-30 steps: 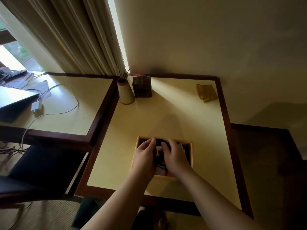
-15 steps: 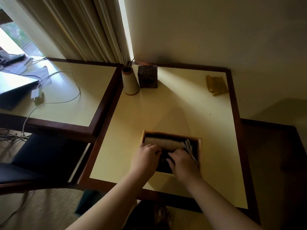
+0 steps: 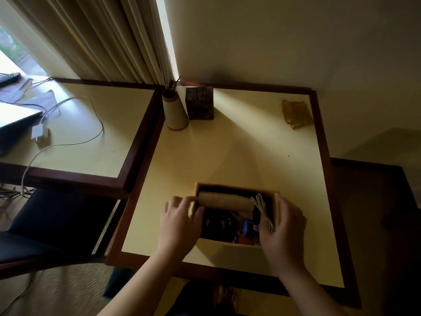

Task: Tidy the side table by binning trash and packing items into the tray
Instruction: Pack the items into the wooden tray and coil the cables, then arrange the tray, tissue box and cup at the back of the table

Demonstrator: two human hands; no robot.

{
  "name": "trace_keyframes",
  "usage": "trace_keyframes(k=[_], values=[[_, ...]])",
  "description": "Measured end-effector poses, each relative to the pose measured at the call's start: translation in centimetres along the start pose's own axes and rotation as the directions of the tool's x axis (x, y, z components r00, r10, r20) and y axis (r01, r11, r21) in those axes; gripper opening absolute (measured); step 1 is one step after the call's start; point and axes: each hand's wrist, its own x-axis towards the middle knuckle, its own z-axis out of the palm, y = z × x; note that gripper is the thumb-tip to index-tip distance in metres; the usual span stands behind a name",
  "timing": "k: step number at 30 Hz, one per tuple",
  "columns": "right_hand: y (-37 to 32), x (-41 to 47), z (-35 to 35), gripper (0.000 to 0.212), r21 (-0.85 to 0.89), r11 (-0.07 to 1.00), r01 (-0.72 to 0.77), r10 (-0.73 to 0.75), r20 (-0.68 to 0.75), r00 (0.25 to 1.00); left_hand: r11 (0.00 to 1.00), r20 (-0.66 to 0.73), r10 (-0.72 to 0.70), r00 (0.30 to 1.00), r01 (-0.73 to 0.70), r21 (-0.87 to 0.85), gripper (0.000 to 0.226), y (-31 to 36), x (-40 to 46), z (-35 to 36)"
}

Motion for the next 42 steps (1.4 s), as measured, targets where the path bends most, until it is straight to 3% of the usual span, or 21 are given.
trace_keyframes(k=[2, 4, 6, 7, 10, 14, 19, 22, 27, 32, 34, 37, 42], values=[[0.6, 0.7, -0.2, 0.082, 0.047, 0.963, -0.266, 0.264, 0.052, 0.963, 0.959, 0.075, -0.228, 0.971, 0.237, -0.155, 0.05, -0.9, 0.9, 0.6], [0.7, 1.8, 0.0, 0.086, 0.118, 0.862, -0.494, 0.458, 0.24, 0.856, 0.872, 0.218, -0.372, 0.902, 0.42, -0.251, 0.073, -1.5, 2.2, 1.3], [0.4, 2.8, 0.5, 0.078, 0.151, 0.766, -0.625, 0.534, 0.391, 0.75, 0.83, 0.37, -0.392, 0.842, 0.497, -0.252, 0.086, -1.6, 3.2, 2.0], [0.3, 3.2, 0.8, 0.07, 0.162, 0.742, -0.65, 0.539, 0.432, 0.723, 0.828, 0.423, -0.378, 0.823, 0.505, -0.242, 0.081, -1.1, 3.5, 2.2], [0.4, 4.1, 1.3, 0.054, 0.164, 0.722, -0.672, 0.551, 0.452, 0.702, 0.864, 0.451, -0.331, 0.829, 0.458, -0.207, 0.061, -0.1, 4.3, 2.2], [0.3, 5.5, 1.3, 0.051, 0.14, 0.708, -0.692, 0.571, 0.463, 0.678, 0.892, 0.453, -0.336, 0.826, 0.433, -0.13, 0.061, -0.5, 5.3, 1.9], [-1.2, 8.5, 1.5, 0.049, 0.167, 0.718, -0.676, 0.56, 0.437, 0.704, 0.899, 0.425, -0.311, 0.85, 0.409, -0.16, 0.061, 0.3, 8.8, 0.2], [-2.6, 11.8, 1.3, 0.048, 0.198, 0.733, -0.651, 0.545, 0.402, 0.736, 0.878, 0.4, -0.307, 0.863, 0.419, -0.231, 0.057, 1.5, 12.5, -1.3], [-4.8, 19.8, 0.6, 0.044, 0.227, 0.767, -0.6, 0.535, 0.289, 0.793, 0.749, 0.439, -0.198, 0.877, 0.424, -0.509, 0.045, 4.9, 20.2, -2.9], [-5.9, 28.1, 0.5, 0.044, 0.258, 0.799, -0.544, 0.525, 0.143, 0.839, 0.794, 0.423, -0.057, 0.904, 0.298, -0.53, 0.055, 8.1, 27.4, -2.7], [-5.9, 31.6, 0.7, 0.05, 0.263, 0.779, -0.569, 0.551, 0.145, 0.822, 0.831, 0.372, -0.038, 0.928, 0.236, -0.504, 0.044, 9.4, 30.1, -2.2], [-6.2, 36.7, 1.4, 0.053, 0.255, 0.758, -0.6, 0.579, 0.161, 0.799, 0.894, 0.261, -0.062, 0.963, 0.17, -0.414, 0.045, 11.3, 34.3, -1.5], [-5.4, 44.5, 3.5, 0.054, 0.303, 0.712, -0.633, 0.593, 0.222, 0.774, 0.898, 0.24, -0.163, 0.957, 0.245, -0.366, 0.06, 13.7, 41.7, 0.6]])
